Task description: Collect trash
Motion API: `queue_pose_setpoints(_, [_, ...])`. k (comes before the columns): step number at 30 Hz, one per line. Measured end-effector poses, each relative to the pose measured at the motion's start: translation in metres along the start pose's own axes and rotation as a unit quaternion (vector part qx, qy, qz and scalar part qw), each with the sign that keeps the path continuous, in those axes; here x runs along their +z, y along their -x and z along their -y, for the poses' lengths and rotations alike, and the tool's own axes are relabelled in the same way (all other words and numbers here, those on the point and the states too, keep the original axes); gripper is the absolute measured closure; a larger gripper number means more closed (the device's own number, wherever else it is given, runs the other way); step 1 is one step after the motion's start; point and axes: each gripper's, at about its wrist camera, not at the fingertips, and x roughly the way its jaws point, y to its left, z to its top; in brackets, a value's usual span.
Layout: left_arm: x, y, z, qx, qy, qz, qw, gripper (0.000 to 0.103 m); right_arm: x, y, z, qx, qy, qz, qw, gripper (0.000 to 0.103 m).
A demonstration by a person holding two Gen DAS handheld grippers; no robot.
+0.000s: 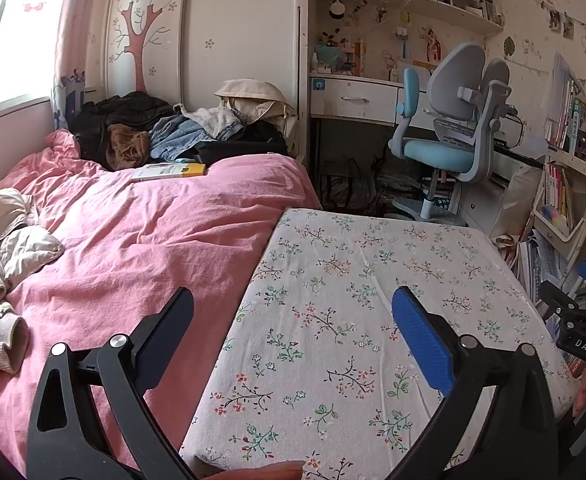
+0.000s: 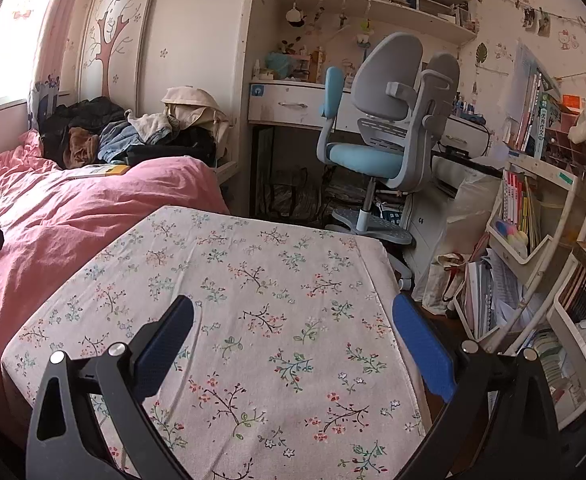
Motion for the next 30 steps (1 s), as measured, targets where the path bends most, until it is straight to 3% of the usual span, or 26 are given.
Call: queue_pose_setpoints(30, [-0.0011, -0.0004, 0.0000, -0.003, 0.003, -0.002, 1.0000, 0.007, -0.0024, -0.0014, 0.0016, -0.001, 0.004, -0.004, 1.000, 0.008])
